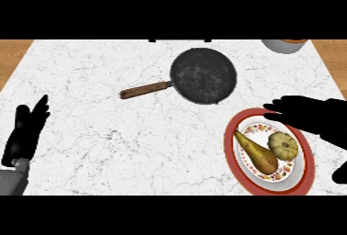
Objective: Pick the squash from the plate and place it in the pan
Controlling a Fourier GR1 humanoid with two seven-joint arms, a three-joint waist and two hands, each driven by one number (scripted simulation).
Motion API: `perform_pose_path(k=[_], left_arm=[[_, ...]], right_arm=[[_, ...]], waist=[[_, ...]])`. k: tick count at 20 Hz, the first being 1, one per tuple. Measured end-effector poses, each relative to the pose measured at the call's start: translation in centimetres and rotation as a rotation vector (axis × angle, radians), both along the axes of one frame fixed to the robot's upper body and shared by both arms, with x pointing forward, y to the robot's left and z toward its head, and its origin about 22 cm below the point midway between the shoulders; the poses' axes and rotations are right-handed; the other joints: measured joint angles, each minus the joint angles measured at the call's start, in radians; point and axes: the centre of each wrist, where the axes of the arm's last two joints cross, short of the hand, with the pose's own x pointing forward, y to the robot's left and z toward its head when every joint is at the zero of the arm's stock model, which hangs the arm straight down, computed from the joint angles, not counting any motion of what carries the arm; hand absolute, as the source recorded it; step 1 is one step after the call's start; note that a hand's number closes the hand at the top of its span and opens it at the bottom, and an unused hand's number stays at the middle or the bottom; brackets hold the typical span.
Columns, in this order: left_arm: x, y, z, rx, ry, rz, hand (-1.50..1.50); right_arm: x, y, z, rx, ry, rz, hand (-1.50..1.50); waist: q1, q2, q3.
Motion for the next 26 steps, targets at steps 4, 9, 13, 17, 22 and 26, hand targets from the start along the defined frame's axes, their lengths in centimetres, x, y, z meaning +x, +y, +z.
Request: perform_pose_path(k=[4,9,13,17,22,26], left_arm=[[0.2,-0.2,0.3,-0.004,-0.005,-0.002,0.00],[0.0,0.0,0.4,-0.005,-0.004,-0.003,0.00],[-0.4,0.0,0.2,-0.007,-0.006,-0.008,0.00],[0.1,-0.1,0.5,0.000,-0.007,-0.005,0.00],[0.0,0.1,0.2,0.001,-0.003,-0.003,0.00],[0.2,-0.3,0.5,-0.002,-0.002,-0.004,0.00]], right_arm=[[-1.1,2.1,-1.8,-0.143,-0.013,-0.011,-1.50],[-1.6,2.1,-4.1,-0.241,0.000,-0.036,-1.50],[-1.7,2.0,-6.5,-0.276,-0.009,-0.049,-1.50],[-1.8,1.7,-8.1,-0.312,-0.036,-0.063,-1.50],[-1.0,1.3,-8.9,-0.358,-0.051,-0.067,-1.50],[-0.6,0.8,-9.1,-0.371,-0.046,-0.070,-1.50]], waist=[[0.003,0.002,0.001],[0.003,0.003,0.002],[0.003,0.004,0.002],[0.002,0.004,0.002],[0.002,0.004,0.002],[0.002,0.004,0.002]])
